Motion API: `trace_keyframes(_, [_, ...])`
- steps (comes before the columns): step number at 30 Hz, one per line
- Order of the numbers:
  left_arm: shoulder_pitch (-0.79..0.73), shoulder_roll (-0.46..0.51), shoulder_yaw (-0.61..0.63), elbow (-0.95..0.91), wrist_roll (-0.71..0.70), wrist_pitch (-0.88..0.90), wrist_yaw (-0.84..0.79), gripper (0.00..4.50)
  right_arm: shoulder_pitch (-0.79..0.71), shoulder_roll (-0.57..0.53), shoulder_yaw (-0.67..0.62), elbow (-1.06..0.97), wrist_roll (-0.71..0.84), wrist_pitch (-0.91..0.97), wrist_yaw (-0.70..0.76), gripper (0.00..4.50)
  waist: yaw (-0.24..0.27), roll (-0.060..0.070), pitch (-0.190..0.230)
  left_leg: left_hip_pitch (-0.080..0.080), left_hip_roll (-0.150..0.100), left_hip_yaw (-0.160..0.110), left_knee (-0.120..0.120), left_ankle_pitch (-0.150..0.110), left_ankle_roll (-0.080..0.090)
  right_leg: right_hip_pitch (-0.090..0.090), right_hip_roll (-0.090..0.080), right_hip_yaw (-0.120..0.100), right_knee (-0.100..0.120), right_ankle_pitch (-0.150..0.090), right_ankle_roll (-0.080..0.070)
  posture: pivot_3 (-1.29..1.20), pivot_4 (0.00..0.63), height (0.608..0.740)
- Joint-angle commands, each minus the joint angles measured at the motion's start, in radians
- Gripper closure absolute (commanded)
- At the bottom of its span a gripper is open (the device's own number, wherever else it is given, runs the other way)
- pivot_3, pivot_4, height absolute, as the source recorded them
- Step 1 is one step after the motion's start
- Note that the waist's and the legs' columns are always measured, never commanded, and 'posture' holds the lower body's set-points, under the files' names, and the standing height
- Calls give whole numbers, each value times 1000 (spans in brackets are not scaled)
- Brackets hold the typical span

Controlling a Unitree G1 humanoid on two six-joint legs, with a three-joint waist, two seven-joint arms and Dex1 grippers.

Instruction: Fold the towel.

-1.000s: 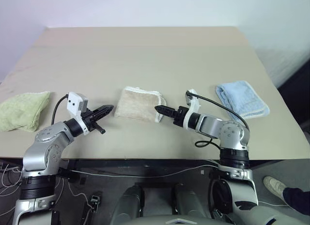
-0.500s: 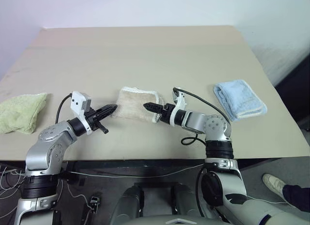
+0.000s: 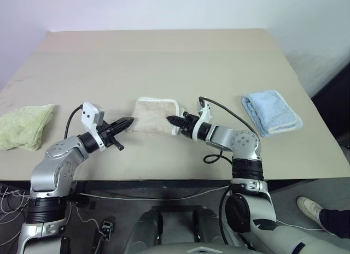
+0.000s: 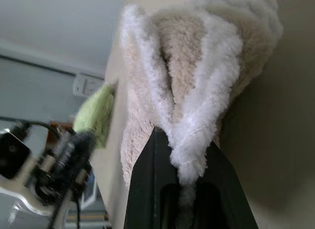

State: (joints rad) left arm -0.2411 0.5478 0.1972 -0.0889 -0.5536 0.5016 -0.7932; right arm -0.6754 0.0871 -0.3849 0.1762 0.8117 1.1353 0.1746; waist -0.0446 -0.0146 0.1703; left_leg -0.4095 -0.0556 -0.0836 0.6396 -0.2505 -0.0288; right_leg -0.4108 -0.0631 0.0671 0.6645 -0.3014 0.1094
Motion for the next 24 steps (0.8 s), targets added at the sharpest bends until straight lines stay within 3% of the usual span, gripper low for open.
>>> trace_keyframes(1, [-21, -2, -5, -21, 2, -13, 5, 4500, -13, -27, -108, -133, 80, -79, -60, 4447, 3, 0, 0, 0, 0, 0, 0, 0, 0, 0, 0, 0, 0, 0, 0, 0, 150, 740])
trace_keyframes(5, [-32, -15, -35, -32, 5, -14, 6, 4500, -14, -121, -296, -257, 201, -140, -230, 4447, 14, 0, 0, 0, -1, 0, 0, 0, 0, 1, -1, 0, -1, 0, 0, 0, 150, 740])
trace_keyframes(13, [-92, -49, -92, 18, 12, -17, -23, 4500, 70, -236, -480, -387, 360, -261, -528, 4447, -1, 0, 0, 0, 0, 1, -3, 0, 0, 0, 0, 1, -2, 0, 0, 0, 150, 740])
trace_keyframes(20, [-123, -70, -121, 49, 23, -29, -39, 4500, 186, -208, -489, -361, 482, -325, -786, 4447, 1, 1, 0, 1, 1, 3, -4, 0, 0, 1, 0, 2, -2, 0, 0, 0, 150, 740])
trace_keyframes(24, [-121, -76, -124, 52, 26, -32, -43, 4500, 252, -225, -433, -379, 499, -331, -840, 4447, 1, 1, 0, 1, 0, 2, -3, 0, 0, 1, 0, 2, -2, 0, 0, 0, 150, 740])
